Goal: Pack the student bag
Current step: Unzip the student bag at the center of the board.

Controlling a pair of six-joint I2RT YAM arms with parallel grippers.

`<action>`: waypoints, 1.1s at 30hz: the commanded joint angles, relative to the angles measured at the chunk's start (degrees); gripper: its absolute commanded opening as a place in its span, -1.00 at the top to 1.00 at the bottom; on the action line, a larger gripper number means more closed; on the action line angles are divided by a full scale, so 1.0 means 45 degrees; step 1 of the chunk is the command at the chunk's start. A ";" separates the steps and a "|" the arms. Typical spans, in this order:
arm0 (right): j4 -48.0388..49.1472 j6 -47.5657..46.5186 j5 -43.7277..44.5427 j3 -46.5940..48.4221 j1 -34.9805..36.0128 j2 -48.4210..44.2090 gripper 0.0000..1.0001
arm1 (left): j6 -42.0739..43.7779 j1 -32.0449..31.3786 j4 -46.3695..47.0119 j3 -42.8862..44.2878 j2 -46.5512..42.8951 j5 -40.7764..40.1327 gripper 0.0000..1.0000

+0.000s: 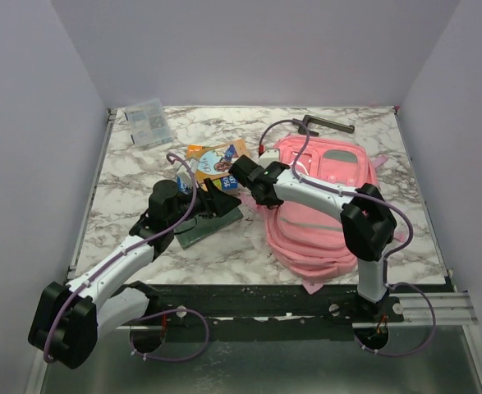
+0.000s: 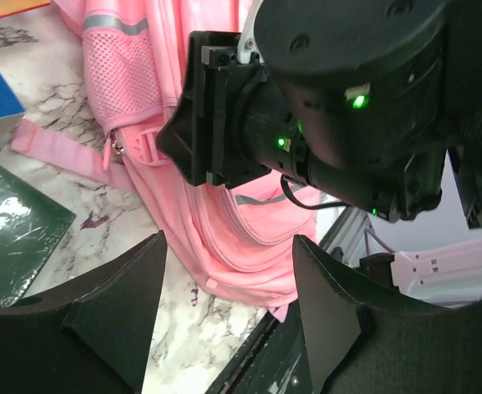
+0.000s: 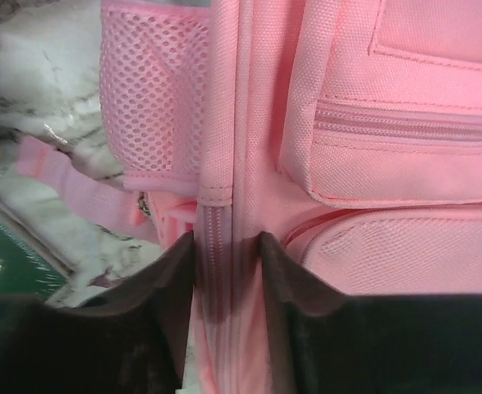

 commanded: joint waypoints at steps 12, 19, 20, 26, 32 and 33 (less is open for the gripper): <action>0.0673 -0.5208 -0.2629 -0.0398 -0.0801 -0.4271 0.99 | 0.1741 -0.0270 -0.0239 0.0299 0.0363 -0.0315 -0.35; 0.0268 -0.6675 -0.7118 -0.0409 -0.3145 -0.5953 0.99 | 0.2782 -0.1457 0.3303 0.0091 0.1250 -0.0282 -0.35; 0.0311 -0.6727 -0.7363 -0.0450 -0.3262 -0.6073 0.99 | 0.2869 -0.1588 0.3682 0.0151 0.1530 -0.0030 -0.35; 0.0354 -0.6722 -0.8244 -0.0515 -0.4009 -0.6362 0.99 | 0.1457 -0.1722 0.4163 0.1473 0.3441 0.1217 -0.24; 0.0688 -0.6671 -0.8802 -0.0711 -0.4257 -0.6347 0.99 | 0.1218 -0.1743 0.4481 0.2415 0.5138 0.0997 -0.30; 0.0725 -0.6646 -0.8861 -0.0702 -0.4257 -0.6315 0.99 | 0.1122 -0.1737 0.4481 0.2547 0.5380 0.1019 -0.30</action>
